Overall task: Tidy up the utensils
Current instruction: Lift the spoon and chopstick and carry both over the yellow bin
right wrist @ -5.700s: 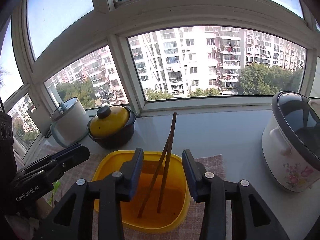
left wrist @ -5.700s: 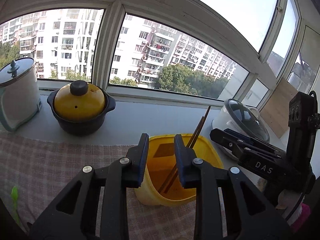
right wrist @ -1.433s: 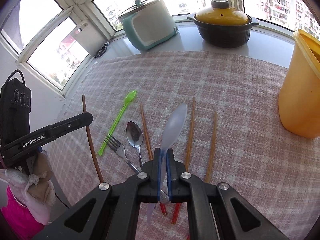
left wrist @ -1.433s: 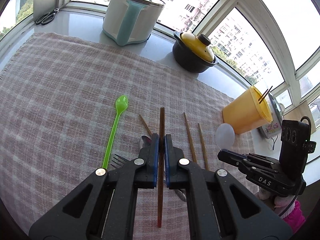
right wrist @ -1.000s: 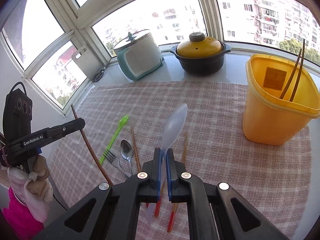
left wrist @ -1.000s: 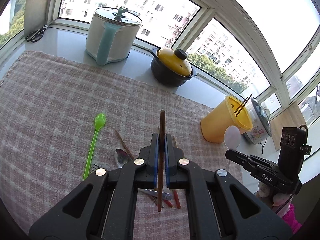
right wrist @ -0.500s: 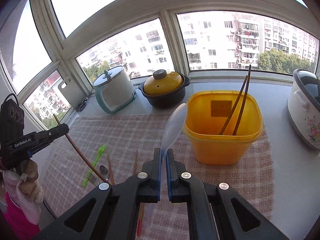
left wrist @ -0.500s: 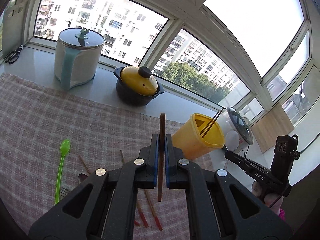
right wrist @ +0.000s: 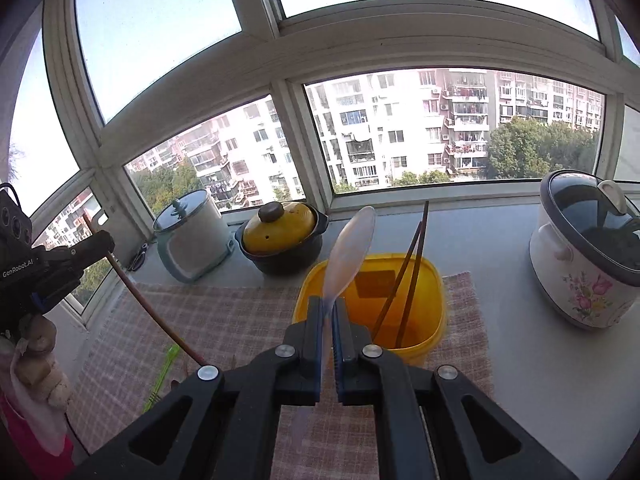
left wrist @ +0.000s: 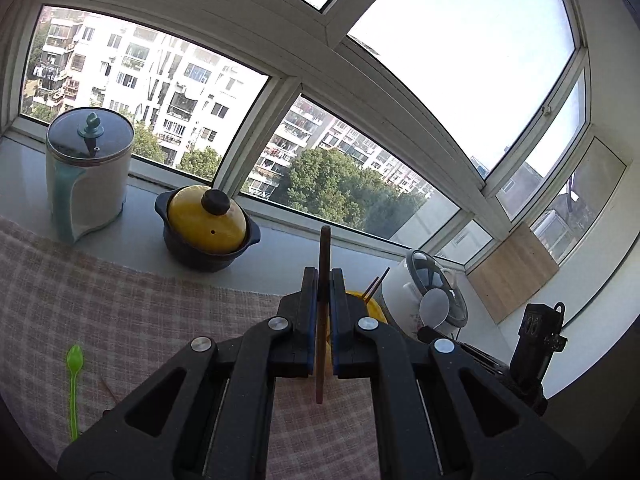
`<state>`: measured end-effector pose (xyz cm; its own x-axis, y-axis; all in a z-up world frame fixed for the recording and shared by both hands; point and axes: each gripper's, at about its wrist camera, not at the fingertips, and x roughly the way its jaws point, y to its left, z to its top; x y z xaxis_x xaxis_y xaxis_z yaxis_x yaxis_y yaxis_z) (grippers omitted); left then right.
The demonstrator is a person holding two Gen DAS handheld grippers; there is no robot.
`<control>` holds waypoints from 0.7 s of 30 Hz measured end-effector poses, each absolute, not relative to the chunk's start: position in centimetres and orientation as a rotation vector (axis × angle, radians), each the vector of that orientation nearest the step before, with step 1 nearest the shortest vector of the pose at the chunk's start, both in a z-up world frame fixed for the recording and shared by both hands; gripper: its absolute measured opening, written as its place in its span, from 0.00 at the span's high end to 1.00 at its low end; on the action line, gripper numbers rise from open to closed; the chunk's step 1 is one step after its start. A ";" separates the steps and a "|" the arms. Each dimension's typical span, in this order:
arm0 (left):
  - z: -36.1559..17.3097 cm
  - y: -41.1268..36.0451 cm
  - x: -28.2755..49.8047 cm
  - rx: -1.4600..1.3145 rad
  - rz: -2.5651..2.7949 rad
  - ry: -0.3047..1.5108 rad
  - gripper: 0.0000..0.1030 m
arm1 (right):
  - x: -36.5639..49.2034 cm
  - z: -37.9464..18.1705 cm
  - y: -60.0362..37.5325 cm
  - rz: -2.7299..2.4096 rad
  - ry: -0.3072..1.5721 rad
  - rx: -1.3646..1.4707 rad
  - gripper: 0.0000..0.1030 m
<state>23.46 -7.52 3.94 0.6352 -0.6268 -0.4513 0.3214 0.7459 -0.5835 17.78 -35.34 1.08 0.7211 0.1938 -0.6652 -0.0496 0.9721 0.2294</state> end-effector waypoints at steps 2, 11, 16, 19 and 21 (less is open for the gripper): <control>4.6 -8.2 24.1 -0.487 -0.574 0.673 0.97 | 18.2 1.5 -35.6 0.130 0.742 0.199 0.98; 5.5 -12.2 27.3 -0.458 -0.592 0.650 0.97 | 19.9 2.9 -37.0 0.091 0.692 0.178 0.98; 5.1 -14.6 28.8 -0.424 -0.579 0.655 0.97 | 20.9 2.9 -37.9 0.063 0.670 0.179 0.98; 4.1 -15.7 29.5 -0.420 -0.585 0.673 0.97 | 21.5 2.5 -38.6 0.044 0.666 0.198 0.98; 3.5 -16.4 29.9 -0.409 -0.583 0.686 0.97 | 21.9 2.2 -38.8 0.029 0.665 0.204 0.98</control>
<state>29.85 -16.38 3.53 0.6268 -0.6218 -0.4695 0.3635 0.7664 -0.5297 21.90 -38.83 2.21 0.7873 0.0921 -0.6096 0.0381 0.9796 0.1972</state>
